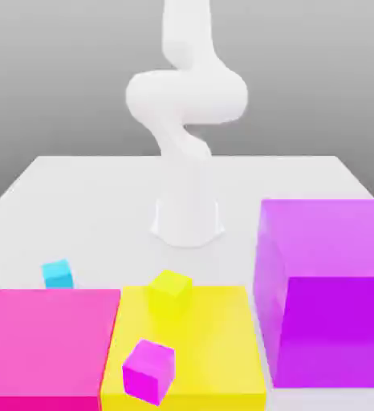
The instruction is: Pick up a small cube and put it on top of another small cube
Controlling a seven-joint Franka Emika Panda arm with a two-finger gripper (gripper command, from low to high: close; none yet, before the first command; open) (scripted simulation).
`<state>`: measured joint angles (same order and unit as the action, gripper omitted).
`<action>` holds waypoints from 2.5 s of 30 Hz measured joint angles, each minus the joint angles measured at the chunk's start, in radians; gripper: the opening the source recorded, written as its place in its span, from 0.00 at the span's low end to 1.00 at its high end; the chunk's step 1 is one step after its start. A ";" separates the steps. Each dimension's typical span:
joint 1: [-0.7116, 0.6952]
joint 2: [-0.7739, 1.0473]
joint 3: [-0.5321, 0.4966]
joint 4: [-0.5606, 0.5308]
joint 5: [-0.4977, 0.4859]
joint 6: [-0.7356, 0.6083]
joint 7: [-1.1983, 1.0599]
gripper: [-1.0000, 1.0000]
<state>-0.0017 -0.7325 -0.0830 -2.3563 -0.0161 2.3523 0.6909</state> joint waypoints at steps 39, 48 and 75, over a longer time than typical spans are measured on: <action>-0.248 0.897 -0.422 -0.484 0.496 0.635 -1.567 0.50; -0.482 1.010 -0.119 -0.453 0.768 0.712 -1.767 0.00; -0.202 0.707 -0.610 -0.546 -0.051 0.534 -1.164 0.00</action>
<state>-0.2040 -0.0255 -0.6928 -2.9022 -0.0675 2.8859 -0.4732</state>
